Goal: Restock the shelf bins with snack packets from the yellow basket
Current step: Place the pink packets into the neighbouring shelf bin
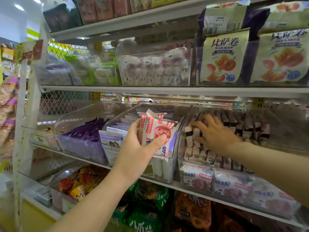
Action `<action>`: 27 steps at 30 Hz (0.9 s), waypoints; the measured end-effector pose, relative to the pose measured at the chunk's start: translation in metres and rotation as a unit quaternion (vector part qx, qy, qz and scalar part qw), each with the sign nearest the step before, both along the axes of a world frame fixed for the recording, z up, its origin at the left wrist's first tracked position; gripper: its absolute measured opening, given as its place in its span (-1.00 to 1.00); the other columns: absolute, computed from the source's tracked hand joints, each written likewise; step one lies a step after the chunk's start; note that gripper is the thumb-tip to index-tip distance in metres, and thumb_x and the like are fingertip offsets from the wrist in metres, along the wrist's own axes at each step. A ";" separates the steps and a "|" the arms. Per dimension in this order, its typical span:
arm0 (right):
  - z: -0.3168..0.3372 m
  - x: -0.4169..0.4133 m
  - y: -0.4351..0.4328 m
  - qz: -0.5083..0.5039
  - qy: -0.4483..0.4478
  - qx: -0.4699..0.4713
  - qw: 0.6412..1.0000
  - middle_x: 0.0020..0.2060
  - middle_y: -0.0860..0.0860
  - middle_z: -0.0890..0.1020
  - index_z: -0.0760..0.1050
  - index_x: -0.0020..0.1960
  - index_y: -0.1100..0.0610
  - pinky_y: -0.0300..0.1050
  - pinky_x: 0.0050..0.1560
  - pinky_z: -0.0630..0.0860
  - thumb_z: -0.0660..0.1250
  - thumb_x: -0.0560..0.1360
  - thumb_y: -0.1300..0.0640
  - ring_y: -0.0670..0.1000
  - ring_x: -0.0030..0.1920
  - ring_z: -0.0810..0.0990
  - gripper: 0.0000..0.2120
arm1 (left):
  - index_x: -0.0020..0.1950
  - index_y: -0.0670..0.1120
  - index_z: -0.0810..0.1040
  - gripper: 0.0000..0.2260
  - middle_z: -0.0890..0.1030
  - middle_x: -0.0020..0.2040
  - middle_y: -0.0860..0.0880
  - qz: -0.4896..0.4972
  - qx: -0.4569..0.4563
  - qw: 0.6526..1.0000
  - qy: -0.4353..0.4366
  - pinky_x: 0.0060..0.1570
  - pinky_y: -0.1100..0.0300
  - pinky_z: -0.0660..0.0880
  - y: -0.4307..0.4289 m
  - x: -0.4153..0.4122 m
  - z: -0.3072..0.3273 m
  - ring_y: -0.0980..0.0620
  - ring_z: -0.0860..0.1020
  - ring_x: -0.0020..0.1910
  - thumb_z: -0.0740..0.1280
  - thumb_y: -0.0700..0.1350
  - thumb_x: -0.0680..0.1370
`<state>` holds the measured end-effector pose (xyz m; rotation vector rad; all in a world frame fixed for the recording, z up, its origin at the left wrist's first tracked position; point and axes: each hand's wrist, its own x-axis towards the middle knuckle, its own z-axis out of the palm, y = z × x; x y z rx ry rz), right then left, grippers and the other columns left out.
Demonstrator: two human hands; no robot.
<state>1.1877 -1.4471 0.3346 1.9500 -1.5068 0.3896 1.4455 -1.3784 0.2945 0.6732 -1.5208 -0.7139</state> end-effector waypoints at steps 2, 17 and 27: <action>0.002 -0.001 0.001 0.005 0.020 -0.003 1.000 0.23 0.04 0.22 0.17 0.41 -0.08 -0.03 0.06 0.51 0.20 0.50 -0.29 0.10 0.28 0.25 -0.42 | 0.16 0.22 0.39 -0.49 0.62 -0.01 0.29 -0.007 -0.007 1.000 0.003 -0.20 0.51 0.45 -0.001 0.000 0.000 0.30 0.60 -0.03 0.42 0.22 0.25; 0.040 -0.010 0.064 0.163 -0.337 0.131 0.918 0.14 -0.15 0.54 0.25 0.39 -0.19 -0.24 0.03 0.45 0.18 0.28 -0.52 -0.11 0.15 0.52 -0.24 | 0.20 0.16 0.43 -0.51 0.64 0.01 0.21 -0.053 0.005 0.999 -0.002 -0.08 0.34 0.52 0.021 -0.046 0.021 0.24 0.61 0.01 0.47 0.21 0.34; 0.021 -0.026 0.114 0.276 -0.558 0.219 0.751 0.10 -0.09 0.54 0.12 0.47 -0.27 -0.24 -0.13 0.60 0.45 0.42 0.01 -0.14 -0.04 0.67 -0.25 | 0.05 -0.04 0.66 -0.32 0.66 -0.11 0.00 -0.164 0.180 0.968 -0.057 0.27 -0.03 0.41 0.015 -0.137 0.026 -0.04 0.56 0.09 0.01 0.44 0.41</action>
